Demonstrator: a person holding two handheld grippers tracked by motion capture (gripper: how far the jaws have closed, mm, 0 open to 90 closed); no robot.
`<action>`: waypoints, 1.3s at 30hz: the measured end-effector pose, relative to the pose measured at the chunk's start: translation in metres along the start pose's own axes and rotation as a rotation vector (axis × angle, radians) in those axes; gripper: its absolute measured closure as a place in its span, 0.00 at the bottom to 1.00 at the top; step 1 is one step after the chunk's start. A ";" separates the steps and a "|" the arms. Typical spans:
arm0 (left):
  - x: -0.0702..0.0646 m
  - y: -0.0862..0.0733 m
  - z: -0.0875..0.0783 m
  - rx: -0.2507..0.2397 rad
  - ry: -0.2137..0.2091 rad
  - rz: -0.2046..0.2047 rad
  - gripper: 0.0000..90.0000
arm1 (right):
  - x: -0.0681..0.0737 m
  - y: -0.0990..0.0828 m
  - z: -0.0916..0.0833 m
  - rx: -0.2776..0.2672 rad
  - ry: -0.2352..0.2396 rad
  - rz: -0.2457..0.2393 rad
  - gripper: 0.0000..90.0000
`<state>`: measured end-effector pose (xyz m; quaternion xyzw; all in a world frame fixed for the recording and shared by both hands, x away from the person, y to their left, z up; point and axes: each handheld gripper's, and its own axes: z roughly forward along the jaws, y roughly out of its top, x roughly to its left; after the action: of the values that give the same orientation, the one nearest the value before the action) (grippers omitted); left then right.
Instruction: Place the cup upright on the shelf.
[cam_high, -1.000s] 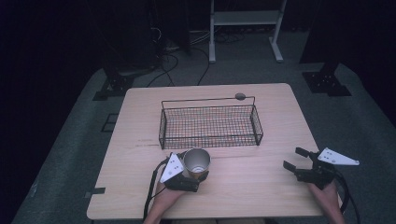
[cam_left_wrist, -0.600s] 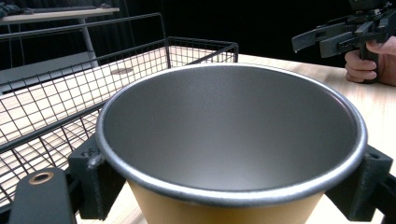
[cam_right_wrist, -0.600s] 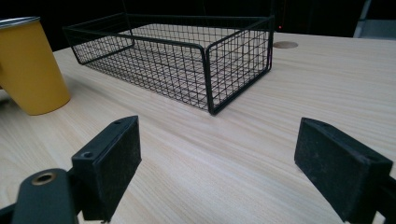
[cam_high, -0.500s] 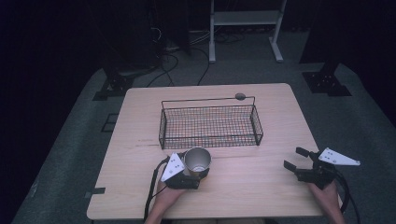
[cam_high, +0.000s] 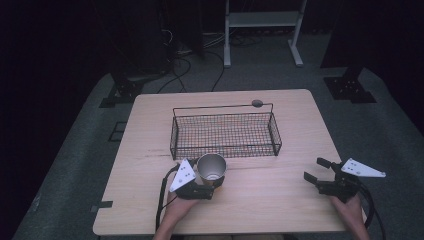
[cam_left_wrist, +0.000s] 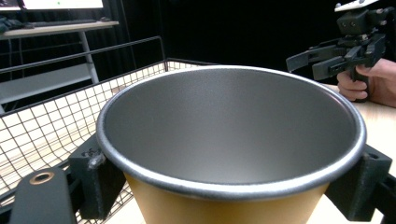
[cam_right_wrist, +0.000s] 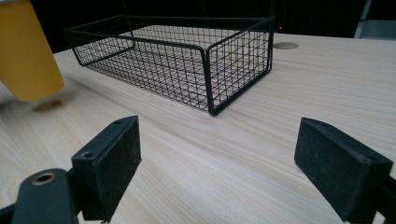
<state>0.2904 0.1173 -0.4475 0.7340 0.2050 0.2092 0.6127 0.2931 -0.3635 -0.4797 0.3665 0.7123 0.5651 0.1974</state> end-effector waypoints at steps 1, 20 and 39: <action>0.000 0.001 0.000 0.001 0.000 0.004 0.15 | 0.000 0.000 0.000 0.000 -0.001 -0.001 0.15; 0.009 0.032 0.006 -0.016 -0.053 0.029 0.15 | 0.000 0.000 0.000 0.001 0.002 -0.006 0.15; 0.035 0.063 0.021 -0.013 -0.075 0.019 0.15 | 0.000 0.000 0.001 0.001 0.001 -0.003 0.15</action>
<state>0.3337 0.1092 -0.3867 0.7393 0.1737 0.1888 0.6226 0.2933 -0.3629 -0.4797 0.3652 0.7134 0.5644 0.1978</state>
